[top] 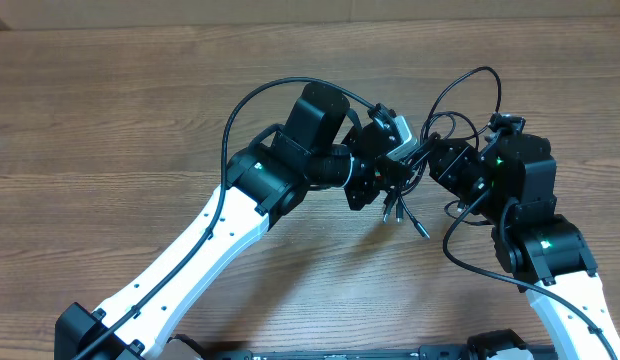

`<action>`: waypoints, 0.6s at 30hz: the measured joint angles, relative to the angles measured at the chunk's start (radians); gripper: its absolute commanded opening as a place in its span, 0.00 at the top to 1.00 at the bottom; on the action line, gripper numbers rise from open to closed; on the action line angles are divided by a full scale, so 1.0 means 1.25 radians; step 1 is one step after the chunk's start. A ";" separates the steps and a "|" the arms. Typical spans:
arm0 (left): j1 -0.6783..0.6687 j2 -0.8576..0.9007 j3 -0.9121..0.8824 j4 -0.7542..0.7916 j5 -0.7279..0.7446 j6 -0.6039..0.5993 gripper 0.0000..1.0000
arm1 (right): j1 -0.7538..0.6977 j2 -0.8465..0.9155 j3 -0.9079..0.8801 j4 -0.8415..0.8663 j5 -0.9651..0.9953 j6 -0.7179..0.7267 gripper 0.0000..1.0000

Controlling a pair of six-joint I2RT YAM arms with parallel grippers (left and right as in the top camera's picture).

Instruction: Untangle cables

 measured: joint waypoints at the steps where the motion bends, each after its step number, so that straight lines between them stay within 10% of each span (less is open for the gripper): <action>1: 0.000 0.000 0.000 0.000 0.003 0.000 0.96 | 0.000 0.000 0.000 0.000 0.003 0.001 0.96; 18: 0.000 0.000 0.000 -0.049 -0.049 0.007 0.96 | 0.005 0.000 0.000 -0.010 0.034 0.001 0.96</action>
